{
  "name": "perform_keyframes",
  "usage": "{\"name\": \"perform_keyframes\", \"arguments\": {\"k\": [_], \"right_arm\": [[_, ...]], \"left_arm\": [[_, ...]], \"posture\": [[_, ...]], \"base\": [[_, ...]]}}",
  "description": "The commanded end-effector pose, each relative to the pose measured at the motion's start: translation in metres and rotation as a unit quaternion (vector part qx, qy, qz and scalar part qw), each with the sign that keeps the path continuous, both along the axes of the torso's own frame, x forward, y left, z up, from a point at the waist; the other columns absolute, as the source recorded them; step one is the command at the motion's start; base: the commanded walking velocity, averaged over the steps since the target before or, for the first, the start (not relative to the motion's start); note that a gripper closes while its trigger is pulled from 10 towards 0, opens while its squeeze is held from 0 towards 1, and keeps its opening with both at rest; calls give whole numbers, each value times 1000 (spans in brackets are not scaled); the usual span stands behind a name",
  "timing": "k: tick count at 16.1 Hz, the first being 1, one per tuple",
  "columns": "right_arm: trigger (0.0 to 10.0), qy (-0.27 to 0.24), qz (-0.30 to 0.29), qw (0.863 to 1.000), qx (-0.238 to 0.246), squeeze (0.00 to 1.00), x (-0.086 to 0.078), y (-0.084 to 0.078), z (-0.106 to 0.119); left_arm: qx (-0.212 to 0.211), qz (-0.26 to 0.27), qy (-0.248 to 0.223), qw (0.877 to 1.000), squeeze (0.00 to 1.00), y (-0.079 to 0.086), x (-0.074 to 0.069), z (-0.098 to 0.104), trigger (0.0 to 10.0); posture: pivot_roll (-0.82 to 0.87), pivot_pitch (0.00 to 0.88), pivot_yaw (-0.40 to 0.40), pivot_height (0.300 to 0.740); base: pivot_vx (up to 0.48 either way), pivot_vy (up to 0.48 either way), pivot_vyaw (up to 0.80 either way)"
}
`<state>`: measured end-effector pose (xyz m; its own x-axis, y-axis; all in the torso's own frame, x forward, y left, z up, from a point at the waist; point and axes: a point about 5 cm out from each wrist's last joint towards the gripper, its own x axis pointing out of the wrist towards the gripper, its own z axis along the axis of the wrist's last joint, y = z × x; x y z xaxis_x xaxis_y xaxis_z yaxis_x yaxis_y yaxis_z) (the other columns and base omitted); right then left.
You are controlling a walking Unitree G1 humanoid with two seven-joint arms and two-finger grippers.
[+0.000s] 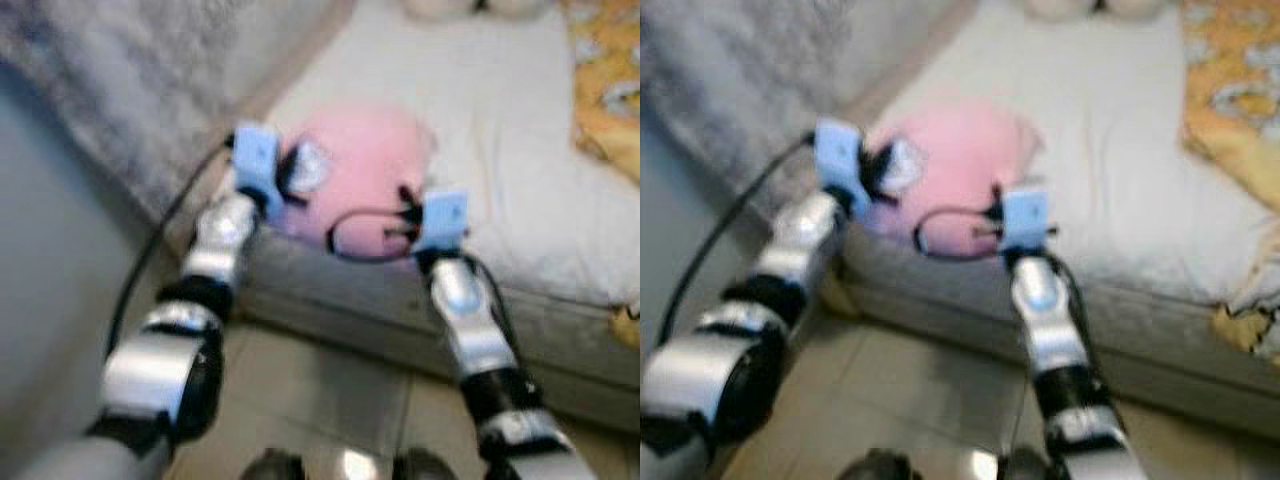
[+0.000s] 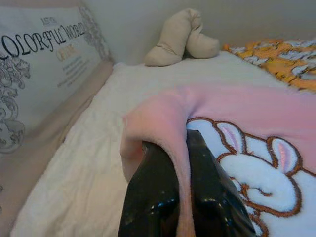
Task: Clean up the room
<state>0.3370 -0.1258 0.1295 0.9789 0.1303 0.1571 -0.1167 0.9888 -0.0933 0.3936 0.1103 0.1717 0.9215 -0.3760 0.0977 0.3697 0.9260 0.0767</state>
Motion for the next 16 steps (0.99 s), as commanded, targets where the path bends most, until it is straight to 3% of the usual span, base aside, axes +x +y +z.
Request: {"name": "perform_keyframes", "arguments": {"k": [1, 7, 11, 16], "right_arm": [[10000, -28, -4, 1000, -2, 0, -1, 1, 10], [10000, -34, -3, 999, -8, 0, 0, 0, 12], [10000, -26, -13, 1000, -1, 0, 0, -5, 9], [10000, -23, -16, 1000, 0, 0, -2, -5, 6]], "left_arm": [[-26, 27, -37, 999, 0, 15, 4, 18, 10000], [-36, 35, -46, 998, 0, 17, 5, 23, 10000], [-15, 27, -34, 999, 0, 13, 4, 17, 10000], [-35, 31, -36, 998, 0, 14, 6, 23, 10000]], "posture": [[-226, 0, 103, 719], [-229, 0, 99, 719], [-239, 0, 107, 719], [-243, 0, 109, 719]], "base": [[469, 0, 0], [469, 0, 0], [469, 0, 0], [457, 0, 0]]}}
